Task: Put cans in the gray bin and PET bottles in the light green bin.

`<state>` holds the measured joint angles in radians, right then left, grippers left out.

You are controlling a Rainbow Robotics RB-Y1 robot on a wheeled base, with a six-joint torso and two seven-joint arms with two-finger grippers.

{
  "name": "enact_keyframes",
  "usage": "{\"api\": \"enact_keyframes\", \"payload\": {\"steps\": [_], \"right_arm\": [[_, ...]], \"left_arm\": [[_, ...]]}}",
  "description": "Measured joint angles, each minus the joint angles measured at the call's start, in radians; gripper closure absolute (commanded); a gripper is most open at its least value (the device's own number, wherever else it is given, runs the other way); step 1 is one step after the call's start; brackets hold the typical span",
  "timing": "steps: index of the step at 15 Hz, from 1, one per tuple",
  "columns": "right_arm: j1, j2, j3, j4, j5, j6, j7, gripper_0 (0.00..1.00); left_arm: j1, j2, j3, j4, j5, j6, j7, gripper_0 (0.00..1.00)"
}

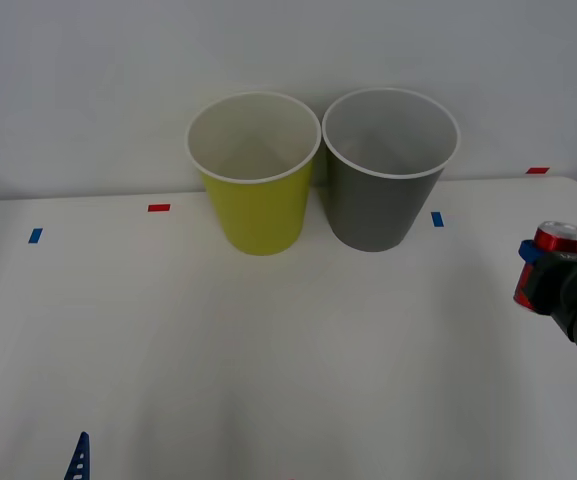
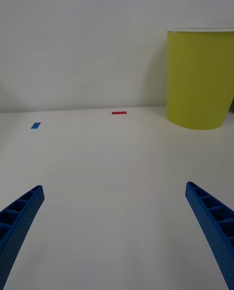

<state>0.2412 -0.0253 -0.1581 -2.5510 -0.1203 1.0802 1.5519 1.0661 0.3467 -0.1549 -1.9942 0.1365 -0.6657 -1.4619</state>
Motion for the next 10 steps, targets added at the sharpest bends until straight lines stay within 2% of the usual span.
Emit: {"api": "enact_keyframes", "payload": {"steps": [5,8,10], "right_arm": [[-0.138,-0.001,0.005,-0.011,0.044,0.004,-0.050,1.00],[-0.256,-0.029,0.017,-0.014,0.076,0.083,-0.155,1.00],[-0.331,-0.055,0.025,-0.015,0.093,0.135,-0.166,1.00]], "left_arm": [[0.000,0.000,0.000,0.000,0.000,0.000,0.000,0.00],[0.000,0.000,0.000,0.000,0.000,0.000,0.000,0.00],[0.000,0.000,0.000,0.000,0.000,0.000,0.000,0.00]]}}
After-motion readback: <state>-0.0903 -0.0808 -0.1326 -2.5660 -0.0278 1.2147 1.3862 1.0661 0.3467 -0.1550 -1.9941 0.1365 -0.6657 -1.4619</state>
